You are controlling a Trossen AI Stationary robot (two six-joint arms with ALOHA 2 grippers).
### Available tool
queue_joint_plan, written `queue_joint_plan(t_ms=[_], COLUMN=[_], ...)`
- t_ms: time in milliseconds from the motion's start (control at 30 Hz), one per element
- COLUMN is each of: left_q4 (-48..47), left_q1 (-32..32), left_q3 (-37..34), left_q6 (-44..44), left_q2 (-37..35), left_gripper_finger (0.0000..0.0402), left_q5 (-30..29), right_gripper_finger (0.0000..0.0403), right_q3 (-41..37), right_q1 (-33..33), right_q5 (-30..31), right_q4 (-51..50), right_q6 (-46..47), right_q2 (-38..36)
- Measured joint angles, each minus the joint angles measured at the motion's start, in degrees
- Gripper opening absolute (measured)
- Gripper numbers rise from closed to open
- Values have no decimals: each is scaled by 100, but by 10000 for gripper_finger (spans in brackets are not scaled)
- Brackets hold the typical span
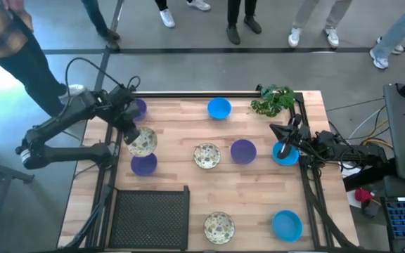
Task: Pick & Place Mini bowls
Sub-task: Put the top yellow patterned bowl on the shelf
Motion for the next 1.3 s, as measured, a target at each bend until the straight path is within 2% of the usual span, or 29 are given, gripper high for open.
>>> queue_joint_plan(t_ms=[200,533,733,933,1167,1300], left_q4=[-315,-85,439,1095,1962,2079], left_q1=[-741,-2572,-3902,-4966,-5781,-6089], left_q3=[-20,-87,-88,-292,-650,-816], left_q6=[61,-1168,-1951,-2904,-3693,-3996], left_q2=[-114,-145,-13,130,375,584], left_gripper_finger=[1,1,1,1,1,1], left_q5=[25,-28,-281,-571,-780,-782], right_gripper_finger=[8,8,8,8,8,8], right_q3=[0,0,0,0,0,0], right_q1=[-1,0,0,0,0,-1], right_q5=[0,0,0,0,0,0], right_q4=[1,2,2,2,2,2], right_q6=[93,88,88,86,86,86], right_q2=[0,1,0,1,1,0])
